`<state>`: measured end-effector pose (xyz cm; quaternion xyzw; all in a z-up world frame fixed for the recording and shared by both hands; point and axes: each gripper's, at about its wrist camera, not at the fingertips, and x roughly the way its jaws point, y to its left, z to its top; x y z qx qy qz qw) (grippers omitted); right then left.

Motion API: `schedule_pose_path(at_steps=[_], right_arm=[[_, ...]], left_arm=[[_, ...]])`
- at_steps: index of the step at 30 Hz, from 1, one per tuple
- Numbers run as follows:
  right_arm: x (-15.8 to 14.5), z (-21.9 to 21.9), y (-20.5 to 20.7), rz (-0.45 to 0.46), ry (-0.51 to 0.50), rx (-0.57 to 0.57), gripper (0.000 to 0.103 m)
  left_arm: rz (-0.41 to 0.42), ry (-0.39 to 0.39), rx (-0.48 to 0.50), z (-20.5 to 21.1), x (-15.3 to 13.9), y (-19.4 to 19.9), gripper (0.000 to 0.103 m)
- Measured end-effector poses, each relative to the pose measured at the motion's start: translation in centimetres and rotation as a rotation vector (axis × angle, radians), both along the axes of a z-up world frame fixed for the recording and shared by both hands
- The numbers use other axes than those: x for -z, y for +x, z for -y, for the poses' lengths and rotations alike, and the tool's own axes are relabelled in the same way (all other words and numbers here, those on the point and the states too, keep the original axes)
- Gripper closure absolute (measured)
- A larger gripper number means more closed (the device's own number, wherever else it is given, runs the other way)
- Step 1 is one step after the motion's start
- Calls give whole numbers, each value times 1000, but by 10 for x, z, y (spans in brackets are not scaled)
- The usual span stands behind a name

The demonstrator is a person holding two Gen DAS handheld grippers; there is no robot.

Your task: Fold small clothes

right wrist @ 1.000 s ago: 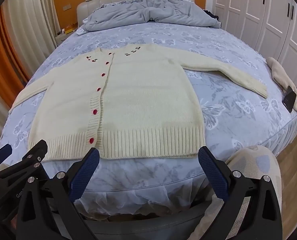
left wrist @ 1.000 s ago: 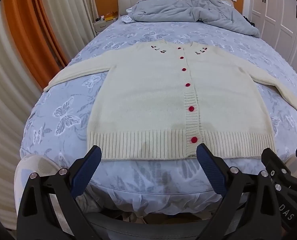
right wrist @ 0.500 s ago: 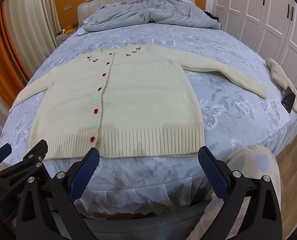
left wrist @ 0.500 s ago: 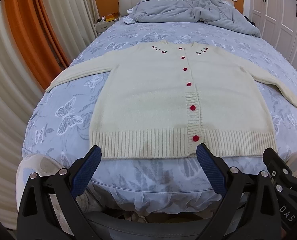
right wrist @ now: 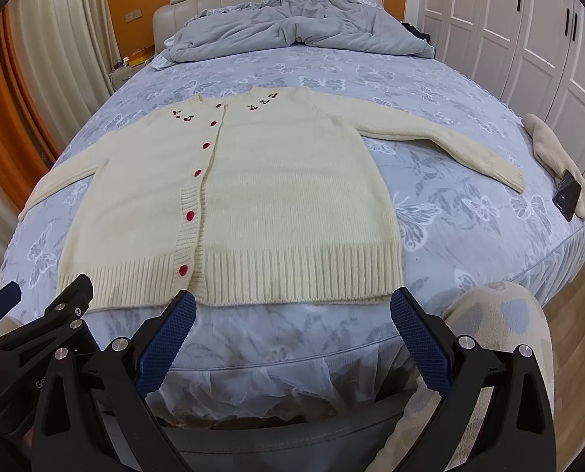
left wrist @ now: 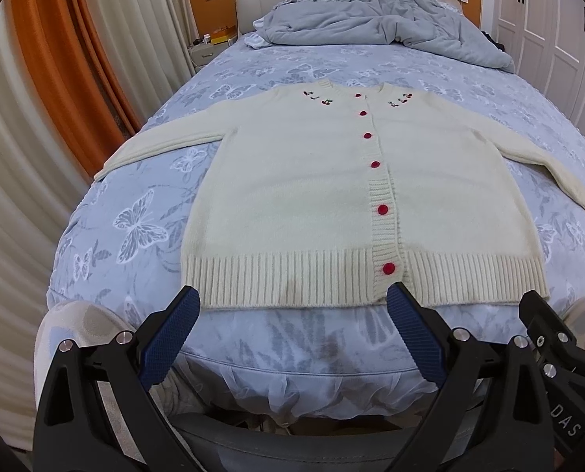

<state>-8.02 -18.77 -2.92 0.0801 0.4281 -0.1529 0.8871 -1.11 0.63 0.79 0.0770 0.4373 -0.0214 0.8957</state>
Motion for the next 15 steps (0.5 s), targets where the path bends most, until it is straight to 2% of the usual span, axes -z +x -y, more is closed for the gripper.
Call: schedule_pose_path(at_steps=[15], right_arm=[[0, -1, -4, 1, -5, 1, 5]], left_arm=[[1, 5, -1, 1, 0, -1, 10]])
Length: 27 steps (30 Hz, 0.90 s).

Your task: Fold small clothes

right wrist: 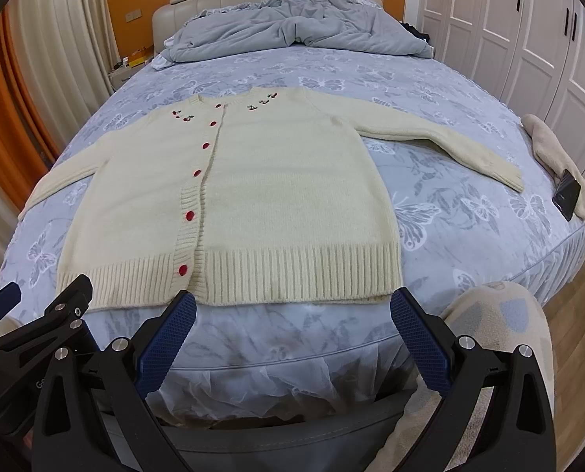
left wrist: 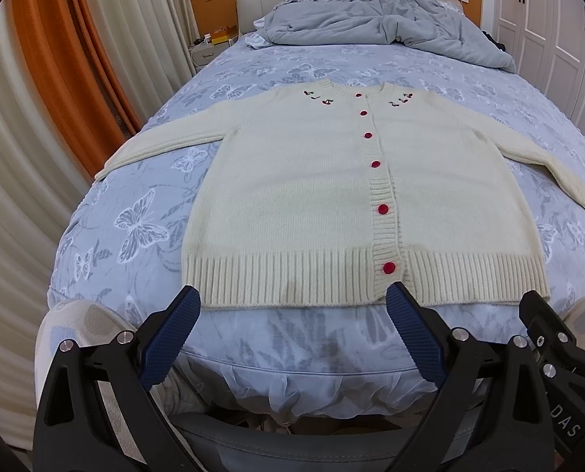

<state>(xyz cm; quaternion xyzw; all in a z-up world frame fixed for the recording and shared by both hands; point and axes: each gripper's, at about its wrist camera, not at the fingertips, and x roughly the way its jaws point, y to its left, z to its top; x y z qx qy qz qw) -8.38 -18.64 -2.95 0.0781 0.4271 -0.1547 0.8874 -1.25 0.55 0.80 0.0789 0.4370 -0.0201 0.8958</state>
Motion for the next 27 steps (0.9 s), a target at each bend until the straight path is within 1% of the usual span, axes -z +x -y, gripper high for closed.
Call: schedule_pose_path(at_steps=[27], right_arm=[[0, 0, 0, 0, 0, 0, 5]], left_arm=[[0, 7, -3, -3, 0, -3, 10]])
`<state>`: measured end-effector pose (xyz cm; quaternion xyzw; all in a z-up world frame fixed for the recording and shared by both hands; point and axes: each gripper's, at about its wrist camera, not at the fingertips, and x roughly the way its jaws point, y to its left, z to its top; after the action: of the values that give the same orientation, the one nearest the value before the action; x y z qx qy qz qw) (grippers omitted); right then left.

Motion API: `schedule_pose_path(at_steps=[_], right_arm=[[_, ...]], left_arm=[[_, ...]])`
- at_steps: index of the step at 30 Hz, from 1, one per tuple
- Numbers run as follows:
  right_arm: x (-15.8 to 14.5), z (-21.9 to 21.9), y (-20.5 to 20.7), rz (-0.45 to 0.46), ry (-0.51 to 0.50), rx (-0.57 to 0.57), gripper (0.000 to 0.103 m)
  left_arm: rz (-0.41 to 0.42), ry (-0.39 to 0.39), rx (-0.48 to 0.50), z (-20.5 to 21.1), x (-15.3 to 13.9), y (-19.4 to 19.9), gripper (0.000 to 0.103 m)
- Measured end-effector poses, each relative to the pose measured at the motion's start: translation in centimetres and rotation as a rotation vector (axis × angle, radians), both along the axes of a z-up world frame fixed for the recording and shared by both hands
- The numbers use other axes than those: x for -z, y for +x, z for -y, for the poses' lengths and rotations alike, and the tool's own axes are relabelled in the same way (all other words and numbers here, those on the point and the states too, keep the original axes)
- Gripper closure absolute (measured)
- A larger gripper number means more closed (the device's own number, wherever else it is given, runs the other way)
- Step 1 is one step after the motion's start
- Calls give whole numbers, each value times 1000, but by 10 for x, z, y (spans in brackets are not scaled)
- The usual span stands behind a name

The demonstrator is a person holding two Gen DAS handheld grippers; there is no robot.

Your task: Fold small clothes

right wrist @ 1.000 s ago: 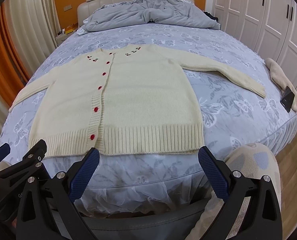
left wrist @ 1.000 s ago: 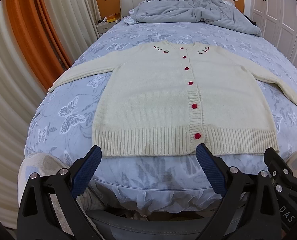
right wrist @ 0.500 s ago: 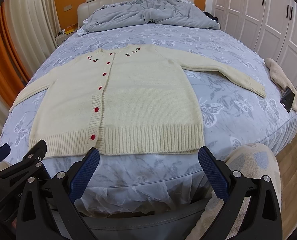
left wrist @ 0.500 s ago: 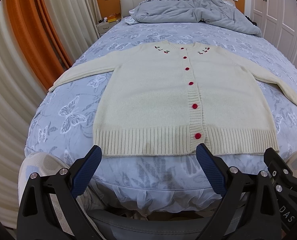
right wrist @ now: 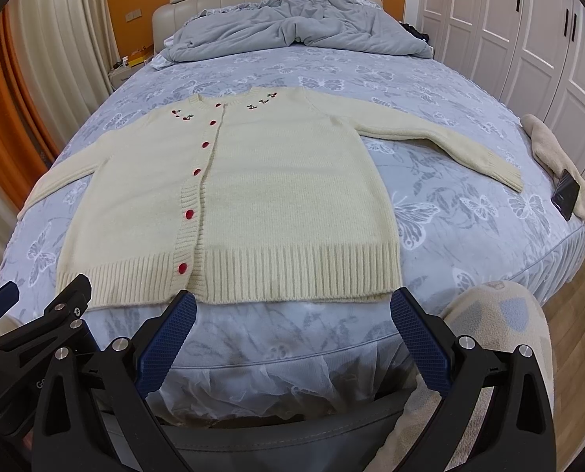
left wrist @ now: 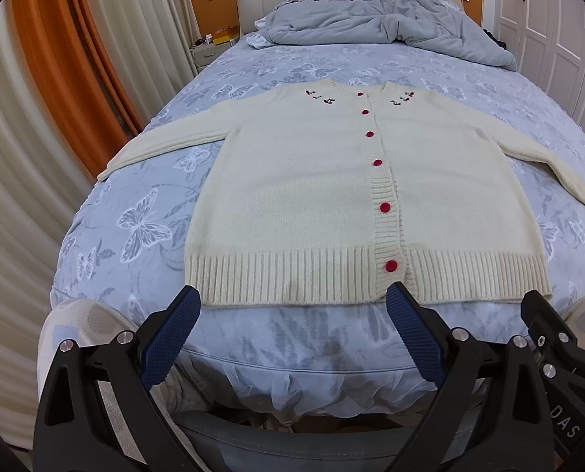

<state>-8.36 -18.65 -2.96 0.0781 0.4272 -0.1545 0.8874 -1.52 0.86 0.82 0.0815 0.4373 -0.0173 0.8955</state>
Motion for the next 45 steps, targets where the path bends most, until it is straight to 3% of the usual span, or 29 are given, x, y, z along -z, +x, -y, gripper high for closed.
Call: schedule_pose_path(at_steps=[15, 33, 37, 40, 45], right_arm=[[9, 0, 4, -26, 12, 6, 5], [52, 24, 34, -111, 78, -21, 5], [38, 75, 52, -68, 84, 40, 5], [30, 148, 75, -29, 179, 106, 5], [41, 324, 94, 59, 366, 443, 5]], left_arm=[[-21, 15, -5, 4, 9, 3, 10], [-116, 52, -9, 20, 41, 33, 10], [-116, 65, -2, 31, 37, 51, 8], [-140, 42, -2, 36, 37, 67, 8], [-143, 72, 34, 50, 47, 86, 7]])
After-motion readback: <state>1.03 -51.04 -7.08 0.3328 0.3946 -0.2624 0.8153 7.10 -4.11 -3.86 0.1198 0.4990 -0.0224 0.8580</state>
